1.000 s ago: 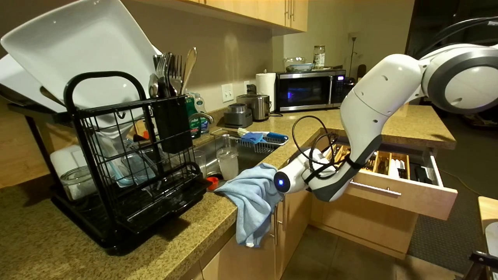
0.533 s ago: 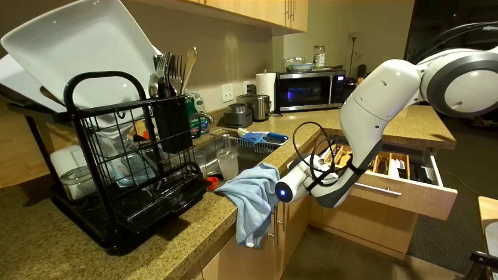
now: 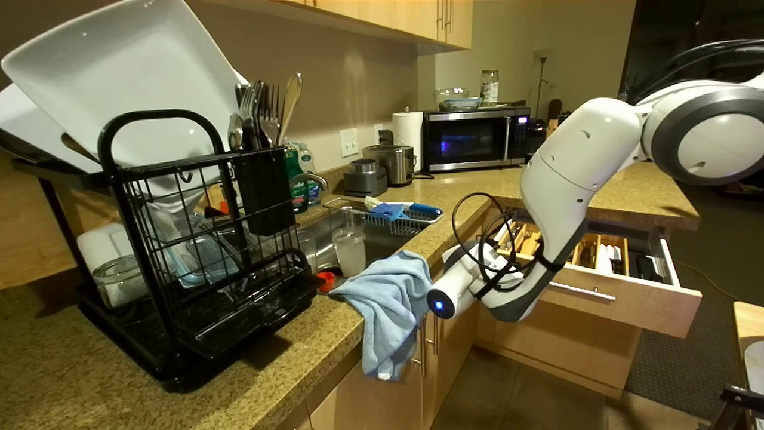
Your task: Close the drawer
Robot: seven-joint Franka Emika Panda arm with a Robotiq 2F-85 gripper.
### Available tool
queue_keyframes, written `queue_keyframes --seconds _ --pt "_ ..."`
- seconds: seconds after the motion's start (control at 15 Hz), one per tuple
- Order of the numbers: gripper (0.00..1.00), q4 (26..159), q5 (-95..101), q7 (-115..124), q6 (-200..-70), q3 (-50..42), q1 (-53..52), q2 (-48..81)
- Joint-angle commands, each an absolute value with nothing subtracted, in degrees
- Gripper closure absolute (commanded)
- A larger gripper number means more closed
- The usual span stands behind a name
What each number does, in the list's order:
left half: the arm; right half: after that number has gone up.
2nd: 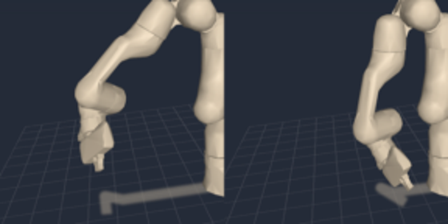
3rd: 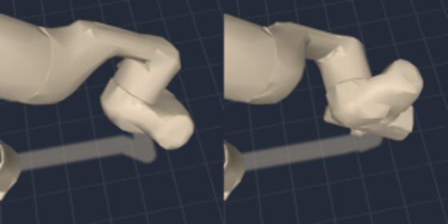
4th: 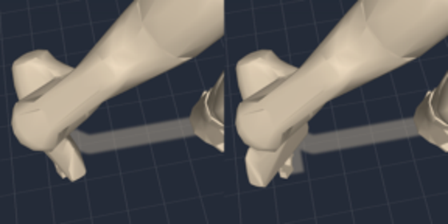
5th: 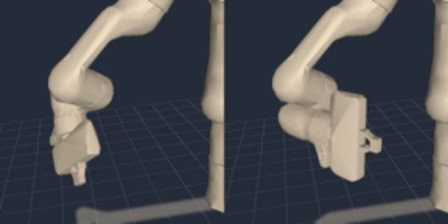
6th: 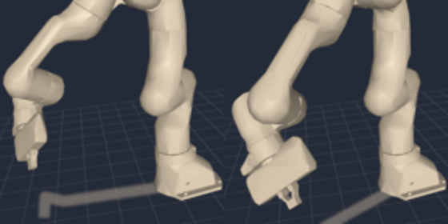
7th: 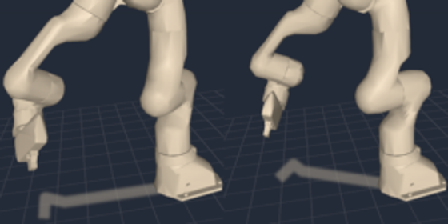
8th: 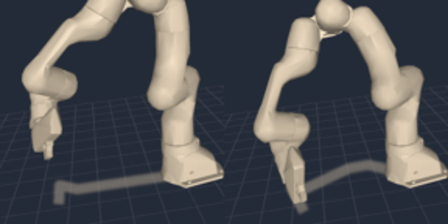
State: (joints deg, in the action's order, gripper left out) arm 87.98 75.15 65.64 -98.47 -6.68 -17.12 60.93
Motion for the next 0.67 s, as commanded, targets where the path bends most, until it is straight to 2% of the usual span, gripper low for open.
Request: queue_keyframes --seconds 0.0,0.6 --pt "0.0 89.1 79.0 68.7 -96.2 -5.5 -16.3 61.7" --pt "0.0 88.7 81.4 70.0 -92.4 -3.9 -15.4 64.8"
